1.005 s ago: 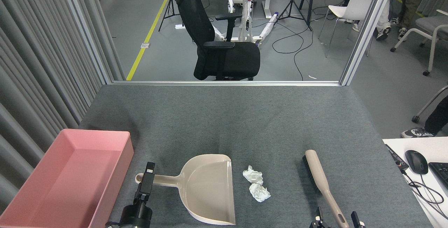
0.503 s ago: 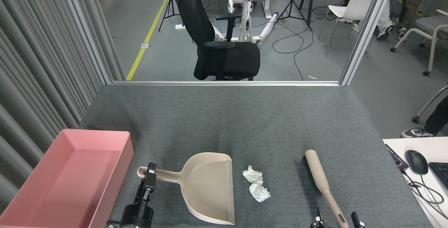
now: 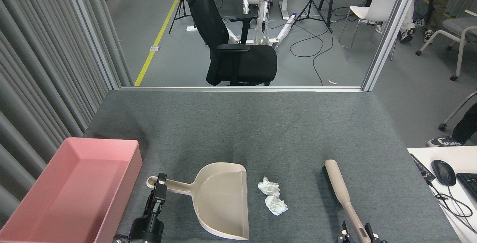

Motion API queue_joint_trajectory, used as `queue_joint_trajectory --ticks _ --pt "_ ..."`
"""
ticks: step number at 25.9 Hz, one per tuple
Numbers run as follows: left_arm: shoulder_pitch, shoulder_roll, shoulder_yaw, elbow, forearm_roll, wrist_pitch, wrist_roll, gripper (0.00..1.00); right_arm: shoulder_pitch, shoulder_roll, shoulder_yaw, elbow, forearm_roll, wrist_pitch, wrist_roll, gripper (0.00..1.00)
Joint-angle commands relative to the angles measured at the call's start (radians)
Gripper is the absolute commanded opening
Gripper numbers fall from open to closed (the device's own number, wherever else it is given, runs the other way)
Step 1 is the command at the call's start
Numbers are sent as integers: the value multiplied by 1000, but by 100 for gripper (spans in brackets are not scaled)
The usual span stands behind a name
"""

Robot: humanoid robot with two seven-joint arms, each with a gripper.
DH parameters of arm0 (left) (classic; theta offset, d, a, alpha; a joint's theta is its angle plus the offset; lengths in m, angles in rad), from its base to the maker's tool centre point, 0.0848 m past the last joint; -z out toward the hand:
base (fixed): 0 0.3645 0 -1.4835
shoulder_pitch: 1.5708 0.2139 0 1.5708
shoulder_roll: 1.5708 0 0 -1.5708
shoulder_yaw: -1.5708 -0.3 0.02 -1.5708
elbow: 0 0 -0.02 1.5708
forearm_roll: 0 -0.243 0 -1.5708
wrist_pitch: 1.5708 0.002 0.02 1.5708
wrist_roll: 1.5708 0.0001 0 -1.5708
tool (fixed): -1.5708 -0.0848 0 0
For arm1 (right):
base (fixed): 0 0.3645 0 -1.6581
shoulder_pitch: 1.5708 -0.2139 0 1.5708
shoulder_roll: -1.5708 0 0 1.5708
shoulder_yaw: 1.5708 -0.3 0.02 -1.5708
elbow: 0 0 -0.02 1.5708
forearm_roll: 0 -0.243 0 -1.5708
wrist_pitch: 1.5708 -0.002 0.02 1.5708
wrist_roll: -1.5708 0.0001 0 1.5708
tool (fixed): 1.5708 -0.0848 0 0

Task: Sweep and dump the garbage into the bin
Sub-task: 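Sweep the white paper balls with the brush toward the dustpan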

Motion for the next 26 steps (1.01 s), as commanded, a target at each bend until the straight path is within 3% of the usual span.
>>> queue_joint_trajectory --ticks 1,7,11,16,26 --pt "0 0 1 2 1 1 -2 31 2 0 9 0 0 -2 2 46" --pt "0 0 1 0 1 1 -2 32 5 -3 10 0 0 -4 1 31" --pt "0 0 1 2 1 1 -2 33 11 0 13 -9 0 -45 -7 15" --pt "0 0 1 0 1 1 -2 34 59 0 12 -54 -3 -80 -36 0" --pt "0 0 1 -3 1 -4 -4 34 152 34 21 -124 -8 -139 -38 0"
